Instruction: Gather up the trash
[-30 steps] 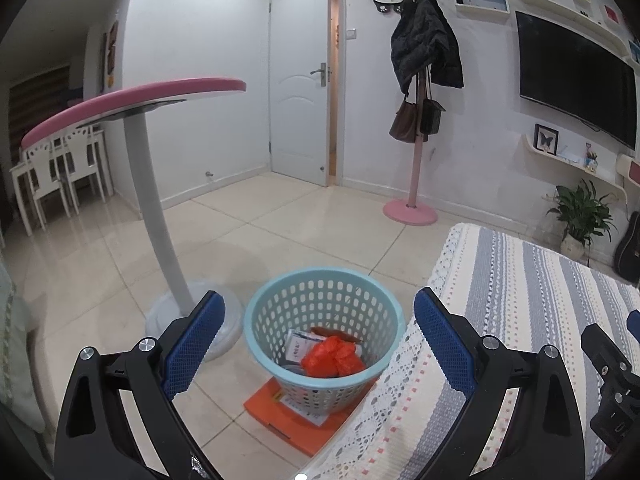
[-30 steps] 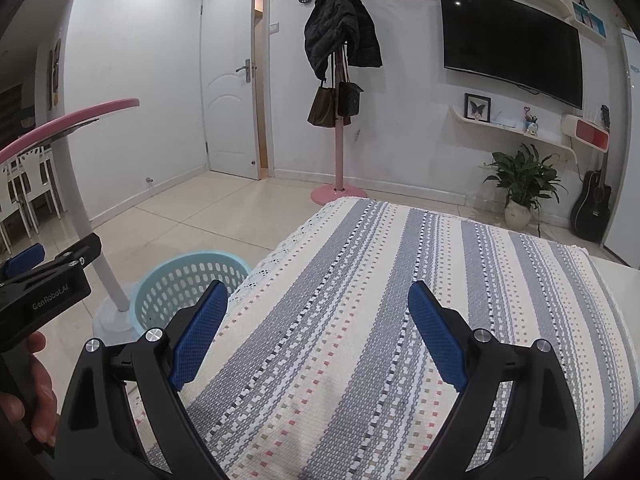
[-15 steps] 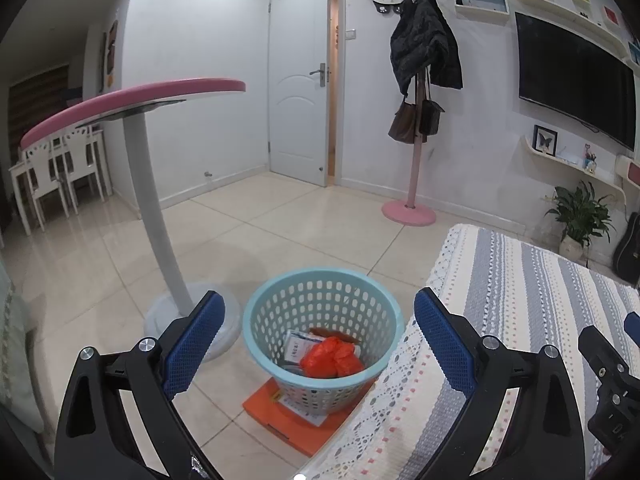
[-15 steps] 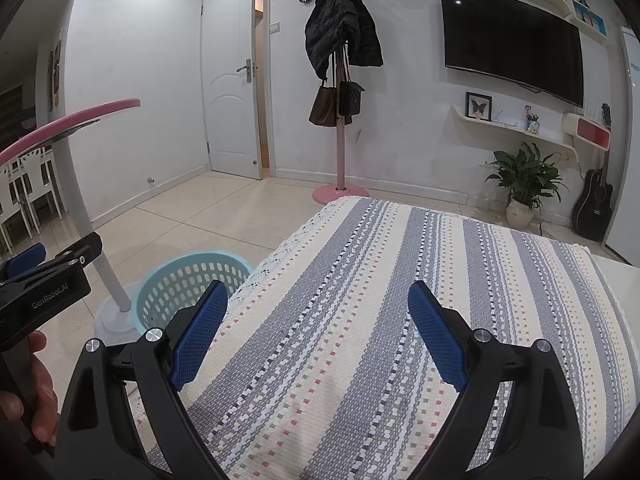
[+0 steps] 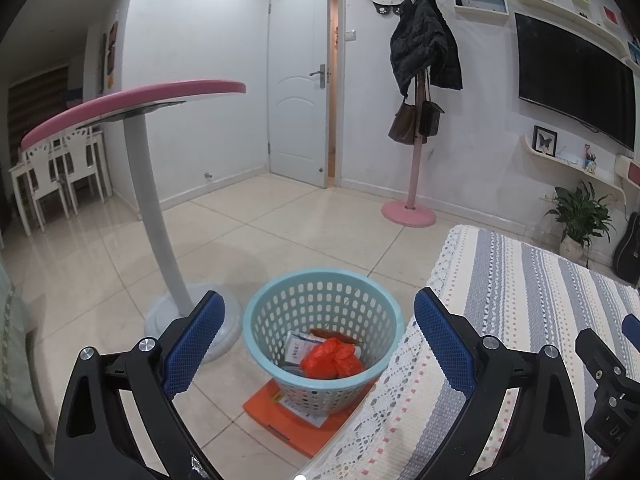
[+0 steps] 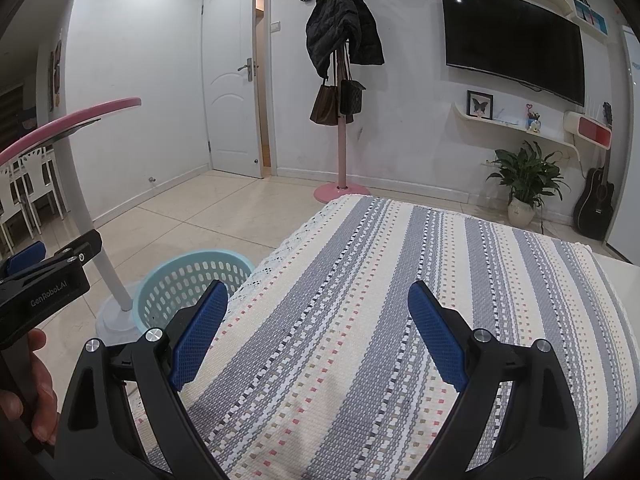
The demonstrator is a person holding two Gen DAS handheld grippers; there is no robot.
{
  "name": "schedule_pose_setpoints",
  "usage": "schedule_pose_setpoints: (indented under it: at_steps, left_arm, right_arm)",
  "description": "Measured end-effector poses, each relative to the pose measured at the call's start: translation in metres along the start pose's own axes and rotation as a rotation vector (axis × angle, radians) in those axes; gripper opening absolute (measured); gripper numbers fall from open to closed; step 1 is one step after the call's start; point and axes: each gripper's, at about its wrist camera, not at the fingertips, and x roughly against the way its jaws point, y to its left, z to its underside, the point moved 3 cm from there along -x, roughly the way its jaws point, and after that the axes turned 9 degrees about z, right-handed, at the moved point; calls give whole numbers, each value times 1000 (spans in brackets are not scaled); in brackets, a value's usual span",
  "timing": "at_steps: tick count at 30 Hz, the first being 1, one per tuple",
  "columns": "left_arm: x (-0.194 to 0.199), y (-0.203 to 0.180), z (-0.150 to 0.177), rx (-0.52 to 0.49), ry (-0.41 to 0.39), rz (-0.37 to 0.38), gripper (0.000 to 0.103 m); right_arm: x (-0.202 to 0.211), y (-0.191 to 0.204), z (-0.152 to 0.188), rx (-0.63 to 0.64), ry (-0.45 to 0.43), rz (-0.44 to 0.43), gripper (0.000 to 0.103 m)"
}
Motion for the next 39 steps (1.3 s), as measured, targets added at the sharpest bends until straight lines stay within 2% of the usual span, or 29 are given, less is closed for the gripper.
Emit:
schedule_pose_setpoints:
  at_steps: [20, 39]
  left_arm:
    - [1, -3, 1, -10, -2, 29, 93]
    - [2, -1, 0, -11, -2, 10, 93]
  right_arm:
    - [1, 3, 0, 3, -2, -15, 87]
    - [0, 4, 1, 0, 3, -24, 87]
